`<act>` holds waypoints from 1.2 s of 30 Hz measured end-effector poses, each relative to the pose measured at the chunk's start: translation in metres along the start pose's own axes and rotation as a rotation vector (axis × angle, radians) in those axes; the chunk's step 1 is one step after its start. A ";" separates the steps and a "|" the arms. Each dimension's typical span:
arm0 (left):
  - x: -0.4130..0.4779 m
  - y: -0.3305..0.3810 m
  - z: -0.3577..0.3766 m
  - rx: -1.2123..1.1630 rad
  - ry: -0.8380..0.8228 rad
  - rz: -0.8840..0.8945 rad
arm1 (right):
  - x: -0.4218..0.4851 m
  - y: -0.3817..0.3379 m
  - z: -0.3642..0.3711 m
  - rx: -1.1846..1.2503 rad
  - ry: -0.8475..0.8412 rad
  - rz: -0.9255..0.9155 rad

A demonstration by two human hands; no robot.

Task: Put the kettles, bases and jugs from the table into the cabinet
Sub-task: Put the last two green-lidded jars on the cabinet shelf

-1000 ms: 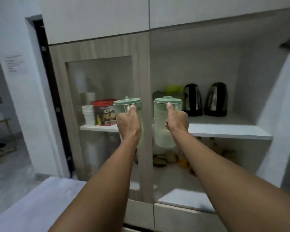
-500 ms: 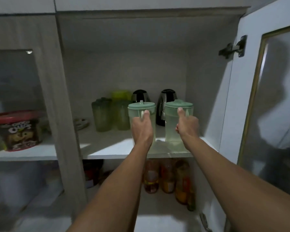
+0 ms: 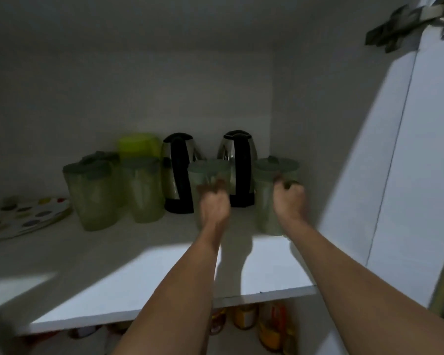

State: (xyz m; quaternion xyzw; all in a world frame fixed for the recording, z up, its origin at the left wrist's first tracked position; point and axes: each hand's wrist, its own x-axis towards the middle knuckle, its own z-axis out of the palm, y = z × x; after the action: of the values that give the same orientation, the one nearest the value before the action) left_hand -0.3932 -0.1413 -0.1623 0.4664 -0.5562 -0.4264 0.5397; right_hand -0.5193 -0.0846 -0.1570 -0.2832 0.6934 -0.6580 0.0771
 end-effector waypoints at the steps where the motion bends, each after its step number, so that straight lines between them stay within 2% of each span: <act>1: 0.011 0.000 0.006 0.019 0.013 -0.008 | 0.012 0.003 0.007 -0.005 -0.005 0.001; 4: 0.043 -0.002 0.023 0.017 0.022 0.026 | 0.040 0.008 0.026 -0.117 -0.040 -0.046; 8: 0.070 -0.008 0.041 -0.045 0.034 0.156 | 0.065 0.014 0.046 -0.092 -0.047 -0.085; 12: 0.078 -0.011 0.052 -0.021 0.018 0.179 | 0.081 0.024 0.056 -0.052 -0.057 -0.130; 21: 0.066 -0.009 0.037 -0.059 -0.154 0.111 | 0.066 0.003 0.033 -0.113 -0.184 0.116; 27: 0.043 -0.007 0.003 0.357 -0.238 -0.079 | 0.042 0.001 0.005 -0.259 -0.131 0.129; 36: -0.060 0.023 -0.039 0.459 -0.202 0.155 | -0.043 -0.005 -0.053 -0.464 -0.213 -0.029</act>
State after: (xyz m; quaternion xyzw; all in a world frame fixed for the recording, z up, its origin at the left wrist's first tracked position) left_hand -0.3564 -0.0764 -0.1504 0.4874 -0.7237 -0.2907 0.3926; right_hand -0.5073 -0.0171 -0.1570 -0.3711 0.8097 -0.4487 0.0733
